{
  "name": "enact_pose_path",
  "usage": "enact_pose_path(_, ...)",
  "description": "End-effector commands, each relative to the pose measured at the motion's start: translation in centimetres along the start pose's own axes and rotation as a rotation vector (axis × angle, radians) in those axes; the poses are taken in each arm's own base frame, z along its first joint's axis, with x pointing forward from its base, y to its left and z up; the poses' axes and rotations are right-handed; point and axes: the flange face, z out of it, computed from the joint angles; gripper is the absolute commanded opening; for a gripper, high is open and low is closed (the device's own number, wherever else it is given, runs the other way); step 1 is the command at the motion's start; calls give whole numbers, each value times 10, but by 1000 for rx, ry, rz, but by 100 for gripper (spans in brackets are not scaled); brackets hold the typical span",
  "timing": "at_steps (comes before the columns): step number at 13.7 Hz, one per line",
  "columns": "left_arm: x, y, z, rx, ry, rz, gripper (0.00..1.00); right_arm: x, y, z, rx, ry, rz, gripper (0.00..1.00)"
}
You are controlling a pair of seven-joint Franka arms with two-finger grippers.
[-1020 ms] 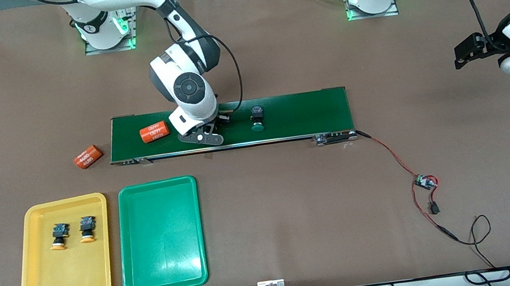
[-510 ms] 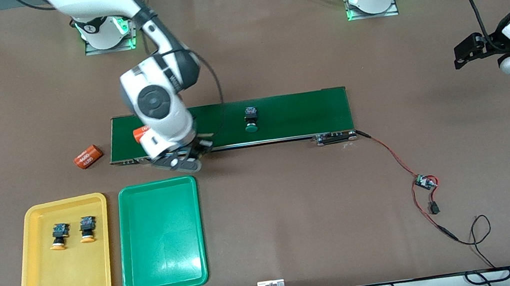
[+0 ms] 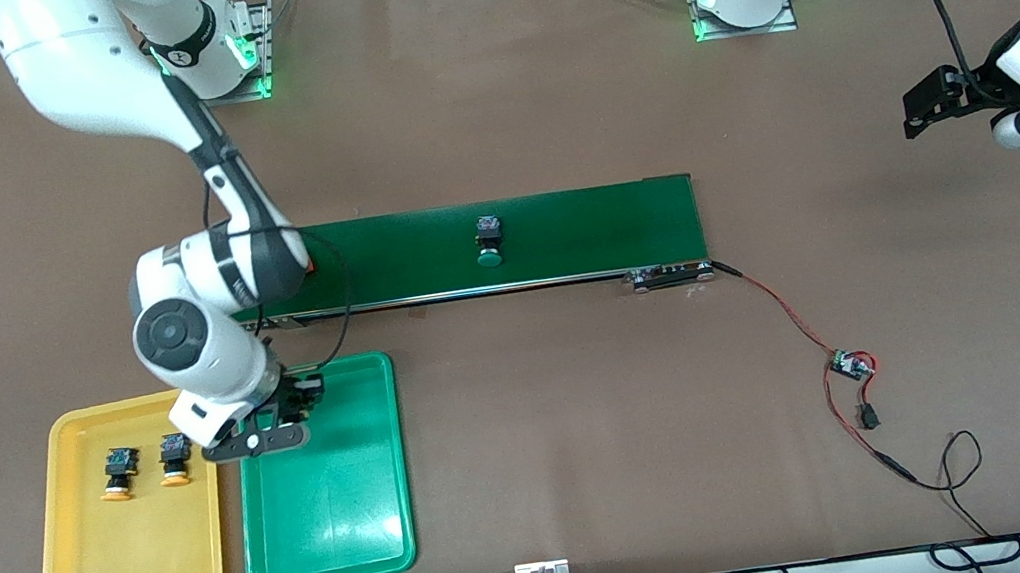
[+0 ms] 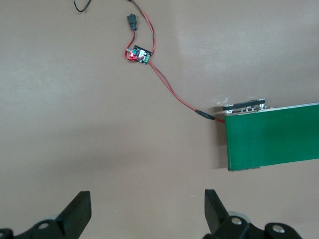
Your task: Sort buttons by color to trays
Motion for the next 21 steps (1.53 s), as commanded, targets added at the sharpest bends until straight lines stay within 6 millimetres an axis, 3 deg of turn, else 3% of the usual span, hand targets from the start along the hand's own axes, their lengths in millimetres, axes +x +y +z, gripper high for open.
enact_pose_path(1, -1, 2, -3, 27, 2, 2, 100, 9, 3, 25, -1, 35, -69, 9)
enact_pose_path(5, 2, 4, -2, 28, 5, 5, 100, 13, 8, 49, -3, 81, -64, 12)
enact_pose_path(6, 1, 5, -2, 29, 6, 5, 100, 12, 8, 51, -3, 81, -65, 26)
enact_pose_path(8, 2, 8, -3, 27, 6, 10, 100, 13, 12, 51, 0, 83, -51, 100)
enact_pose_path(11, 2, 18, -4, 28, 8, 7, 100, 14, 10, 33, 10, 91, -45, 100)
enact_pose_path(14, 1, 36, -4, 28, 6, -19, 100, 2, -10, -18, 19, 3, -36, 100)
enact_pose_path(18, 1, 41, -4, 30, 1, -21, 100, -54, -93, -71, 38, -87, 80, 100)
enact_pose_path(21, -1, 38, -5, 30, -2, -15, 100, -102, -162, -90, 34, -103, 169, 100)
